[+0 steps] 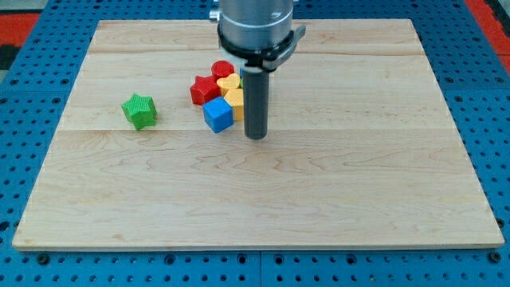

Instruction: Move the green star closer to the group of blocks

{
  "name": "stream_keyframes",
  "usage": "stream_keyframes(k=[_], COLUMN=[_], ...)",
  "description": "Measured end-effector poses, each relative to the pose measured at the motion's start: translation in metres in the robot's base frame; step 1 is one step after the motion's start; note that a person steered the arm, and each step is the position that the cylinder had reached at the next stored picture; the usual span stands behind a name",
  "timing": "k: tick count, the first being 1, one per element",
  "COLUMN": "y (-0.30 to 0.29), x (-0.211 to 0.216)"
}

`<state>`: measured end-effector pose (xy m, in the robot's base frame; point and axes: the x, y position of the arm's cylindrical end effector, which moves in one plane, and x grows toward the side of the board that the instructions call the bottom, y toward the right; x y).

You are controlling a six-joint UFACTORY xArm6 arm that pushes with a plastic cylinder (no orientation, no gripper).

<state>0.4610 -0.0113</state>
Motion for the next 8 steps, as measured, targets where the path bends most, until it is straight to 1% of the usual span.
stream_keyframes(k=[1, 2, 3, 4, 5, 6, 7, 8], y=[-0.073, -0.163, -0.241, -0.294, -0.286, -0.262, -0.225, -0.207], x=[0.028, 0.040, 0.025, -0.002, -0.034, -0.037, -0.033, -0.035])
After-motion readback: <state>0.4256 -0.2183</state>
